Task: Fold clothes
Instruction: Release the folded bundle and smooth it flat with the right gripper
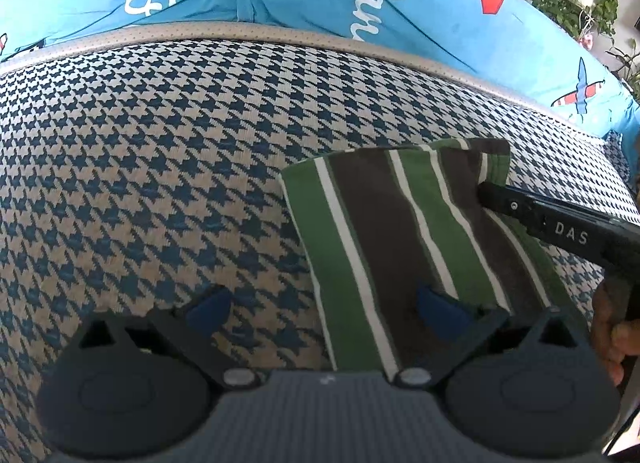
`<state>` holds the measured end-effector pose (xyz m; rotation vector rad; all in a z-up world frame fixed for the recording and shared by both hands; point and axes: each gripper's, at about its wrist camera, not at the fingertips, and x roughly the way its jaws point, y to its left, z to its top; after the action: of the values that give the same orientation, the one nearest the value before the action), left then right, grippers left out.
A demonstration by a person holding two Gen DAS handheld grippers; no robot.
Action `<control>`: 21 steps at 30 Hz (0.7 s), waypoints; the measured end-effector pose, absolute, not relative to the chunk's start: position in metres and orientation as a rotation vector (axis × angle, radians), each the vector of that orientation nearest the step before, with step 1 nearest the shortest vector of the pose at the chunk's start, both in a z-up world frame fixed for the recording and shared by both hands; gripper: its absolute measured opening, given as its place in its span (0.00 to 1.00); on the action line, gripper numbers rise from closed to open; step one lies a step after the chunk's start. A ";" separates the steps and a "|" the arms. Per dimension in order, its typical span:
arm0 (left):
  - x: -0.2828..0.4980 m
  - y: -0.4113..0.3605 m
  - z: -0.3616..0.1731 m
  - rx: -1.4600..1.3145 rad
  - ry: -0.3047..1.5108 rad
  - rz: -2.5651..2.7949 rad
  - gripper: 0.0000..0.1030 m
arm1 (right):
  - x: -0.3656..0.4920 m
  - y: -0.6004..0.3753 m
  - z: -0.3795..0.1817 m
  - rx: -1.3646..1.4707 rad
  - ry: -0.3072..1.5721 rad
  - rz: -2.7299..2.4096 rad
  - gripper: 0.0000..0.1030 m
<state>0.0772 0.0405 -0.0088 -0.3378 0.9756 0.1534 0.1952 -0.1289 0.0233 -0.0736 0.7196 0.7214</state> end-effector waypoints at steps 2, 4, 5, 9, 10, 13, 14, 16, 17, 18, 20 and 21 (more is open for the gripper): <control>0.077 0.039 -0.008 -0.328 0.977 0.157 1.00 | 0.194 -0.129 0.025 -0.070 0.717 0.720 0.26; 0.076 0.037 -0.005 -0.316 0.973 0.165 1.00 | 0.193 -0.132 0.029 -0.061 0.711 0.722 0.27; 0.075 0.037 -0.003 -0.309 0.968 0.169 1.00 | 0.191 -0.134 0.032 -0.049 0.707 0.721 0.28; 0.071 0.036 0.004 -0.287 0.952 0.176 1.00 | 0.181 -0.148 0.044 -0.008 0.690 0.726 0.28; 0.070 0.035 0.006 -0.284 0.950 0.175 1.00 | 0.177 -0.151 0.046 -0.007 0.686 0.724 0.29; 0.066 0.032 0.007 -0.269 0.948 0.172 1.00 | 0.162 -0.160 0.052 -0.020 0.677 0.713 0.32; 0.065 0.031 0.008 -0.263 0.947 0.170 1.00 | 0.157 -0.163 0.053 -0.030 0.673 0.702 0.33; 0.063 0.028 0.009 -0.252 0.947 0.167 1.00 | 0.148 -0.168 0.054 -0.046 0.669 0.686 0.34; 0.061 0.026 0.009 -0.246 0.947 0.165 1.00 | 0.144 -0.171 0.055 -0.054 0.667 0.679 0.34; 0.060 0.024 0.010 -0.240 0.946 0.164 1.00 | 0.139 -0.174 0.055 -0.061 0.666 0.672 0.34; 0.058 0.021 0.010 -0.224 0.944 0.164 1.00 | 0.131 -0.181 0.054 -0.068 0.667 0.651 0.34; 0.057 0.019 0.010 -0.216 0.942 0.165 1.00 | 0.128 -0.185 0.053 -0.063 0.671 0.640 0.34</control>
<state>0.0569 0.0191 0.0101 -0.2156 0.9425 0.1646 0.1283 -0.1851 0.0535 -0.0625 0.6712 0.6396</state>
